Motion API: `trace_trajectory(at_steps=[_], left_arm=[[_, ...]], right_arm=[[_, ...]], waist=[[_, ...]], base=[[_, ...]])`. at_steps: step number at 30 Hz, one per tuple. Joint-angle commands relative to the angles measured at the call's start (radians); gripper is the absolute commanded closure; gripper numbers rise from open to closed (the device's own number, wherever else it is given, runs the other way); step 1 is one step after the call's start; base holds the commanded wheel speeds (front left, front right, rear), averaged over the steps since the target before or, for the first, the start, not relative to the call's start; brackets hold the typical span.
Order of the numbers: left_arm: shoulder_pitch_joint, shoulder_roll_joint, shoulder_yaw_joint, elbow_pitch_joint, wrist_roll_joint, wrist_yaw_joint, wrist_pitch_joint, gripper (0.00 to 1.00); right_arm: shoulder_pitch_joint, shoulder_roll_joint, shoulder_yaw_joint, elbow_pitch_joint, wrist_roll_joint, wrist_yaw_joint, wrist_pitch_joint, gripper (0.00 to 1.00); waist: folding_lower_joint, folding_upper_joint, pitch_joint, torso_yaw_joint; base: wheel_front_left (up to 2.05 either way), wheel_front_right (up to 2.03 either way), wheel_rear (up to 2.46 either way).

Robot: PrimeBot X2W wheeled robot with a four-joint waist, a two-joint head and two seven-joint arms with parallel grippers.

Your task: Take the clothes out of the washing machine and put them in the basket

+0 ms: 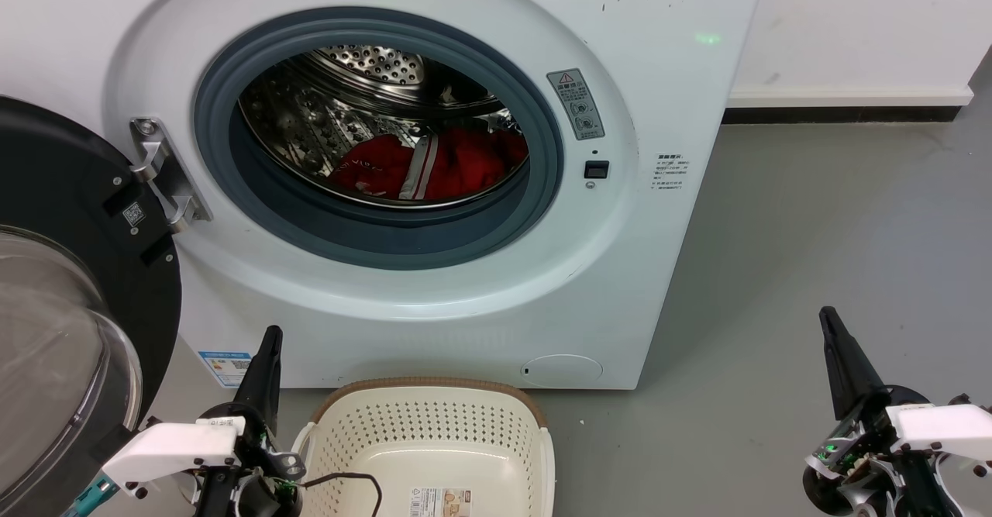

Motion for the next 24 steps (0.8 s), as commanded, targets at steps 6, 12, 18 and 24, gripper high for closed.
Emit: trace_trajectory(at_steps=[6,12,18,24], left_arm=[[-0.004,-0.001,0.002,-0.002,0.0,-0.004,0.002,1.0],[-0.004,-0.001,0.002,-0.002,0.0,-0.004,0.002,1.0],[-0.004,-0.001,0.002,-0.002,0.0,-0.004,0.002,1.0],[0.005,-0.001,-0.002,0.009,0.0,0.0,-0.002,0.0]], right_arm=[[-0.012,0.003,0.0,0.002,-0.004,0.0,0.0,1.0],[-0.012,0.003,0.0,0.002,-0.004,0.0,0.0,1.0],[-0.012,0.003,0.0,0.002,-0.004,0.0,0.0,1.0],[0.005,0.0,0.001,0.008,0.0,0.0,-0.001,0.0]], waist=[[0.0,0.0,0.0,0.0],[0.0,0.0,0.0,0.0],[0.0,0.0,0.0,0.0],[0.0,0.0,0.0,0.0]], base=[[0.0,0.0,0.0],[0.0,0.0,0.0],[0.0,0.0,0.0],[0.0,0.0,0.0]])
